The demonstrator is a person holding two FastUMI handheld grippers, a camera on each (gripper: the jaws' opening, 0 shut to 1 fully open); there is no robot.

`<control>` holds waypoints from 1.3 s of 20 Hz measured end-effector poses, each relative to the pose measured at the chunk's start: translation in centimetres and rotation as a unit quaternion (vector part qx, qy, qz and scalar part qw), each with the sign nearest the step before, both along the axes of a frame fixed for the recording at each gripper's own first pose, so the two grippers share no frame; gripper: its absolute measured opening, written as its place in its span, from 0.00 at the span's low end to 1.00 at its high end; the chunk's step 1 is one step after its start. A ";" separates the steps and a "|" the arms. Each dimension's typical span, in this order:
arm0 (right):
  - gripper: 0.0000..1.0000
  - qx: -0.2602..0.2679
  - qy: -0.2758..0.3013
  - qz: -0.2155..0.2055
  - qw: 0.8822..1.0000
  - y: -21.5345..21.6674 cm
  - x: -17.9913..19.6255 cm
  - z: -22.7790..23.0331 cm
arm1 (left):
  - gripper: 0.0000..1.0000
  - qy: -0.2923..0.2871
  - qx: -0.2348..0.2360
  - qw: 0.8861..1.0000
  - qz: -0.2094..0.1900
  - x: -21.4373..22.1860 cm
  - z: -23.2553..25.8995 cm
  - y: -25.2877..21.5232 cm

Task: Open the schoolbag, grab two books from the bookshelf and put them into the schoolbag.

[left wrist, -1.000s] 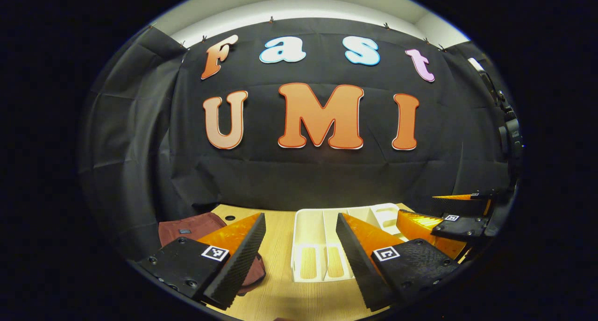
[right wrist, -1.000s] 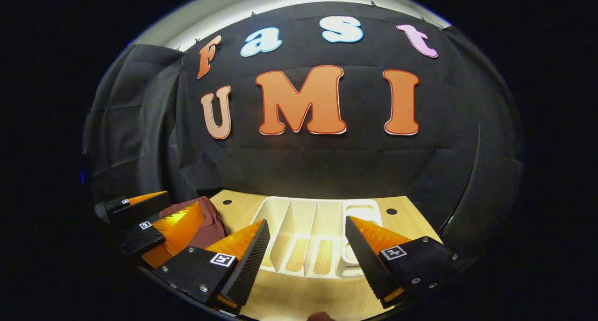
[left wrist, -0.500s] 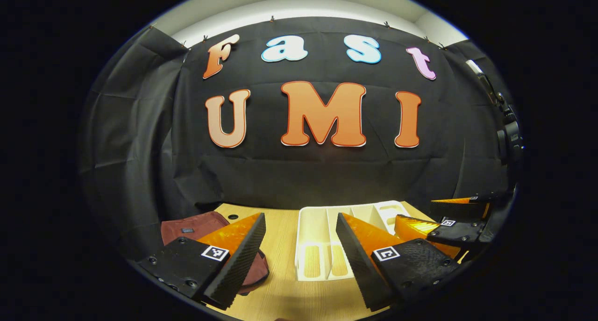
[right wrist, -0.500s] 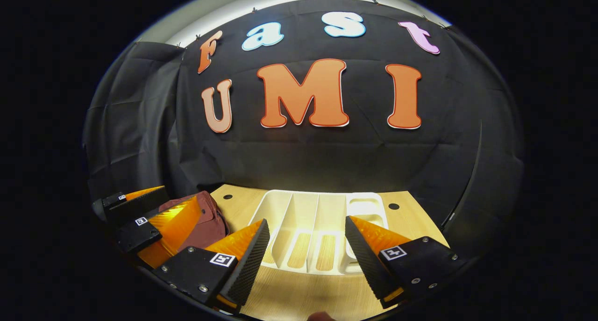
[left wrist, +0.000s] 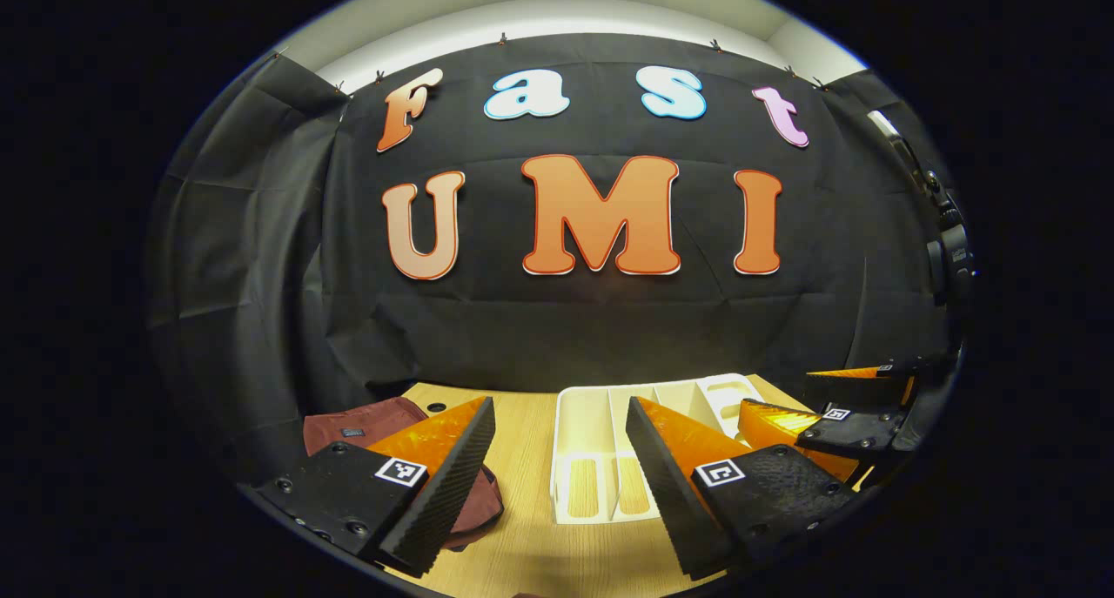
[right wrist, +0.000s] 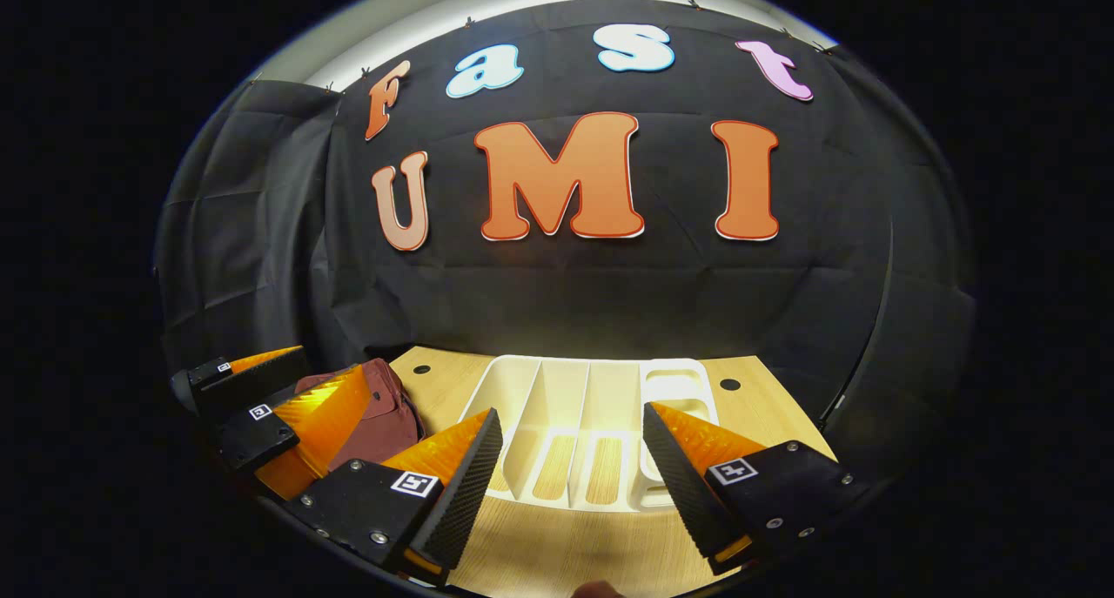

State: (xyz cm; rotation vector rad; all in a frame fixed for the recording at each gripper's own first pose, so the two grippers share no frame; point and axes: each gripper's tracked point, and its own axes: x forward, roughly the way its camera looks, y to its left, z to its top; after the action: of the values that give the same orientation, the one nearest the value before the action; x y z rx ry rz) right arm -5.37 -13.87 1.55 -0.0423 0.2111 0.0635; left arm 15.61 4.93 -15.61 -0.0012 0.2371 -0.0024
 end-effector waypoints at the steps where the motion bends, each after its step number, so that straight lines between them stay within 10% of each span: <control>1: 0.97 -0.001 -0.001 0.001 1.000 0.1 -0.1 0.1 | 0.96 -0.003 0.001 1.000 0.002 0.0 0.2 0.1; 26: 0.97 -0.012 -0.018 0.000 1.000 -0.4 -0.9 -0.2 | 0.96 -0.007 0.006 1.000 -0.022 0.1 -0.7 -0.9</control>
State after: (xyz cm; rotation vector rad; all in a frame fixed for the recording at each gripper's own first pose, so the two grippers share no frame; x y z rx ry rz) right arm -6.31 -14.25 1.36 -0.0672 0.1753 0.0596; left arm 15.69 4.04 -16.30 0.0153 0.2239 -0.0440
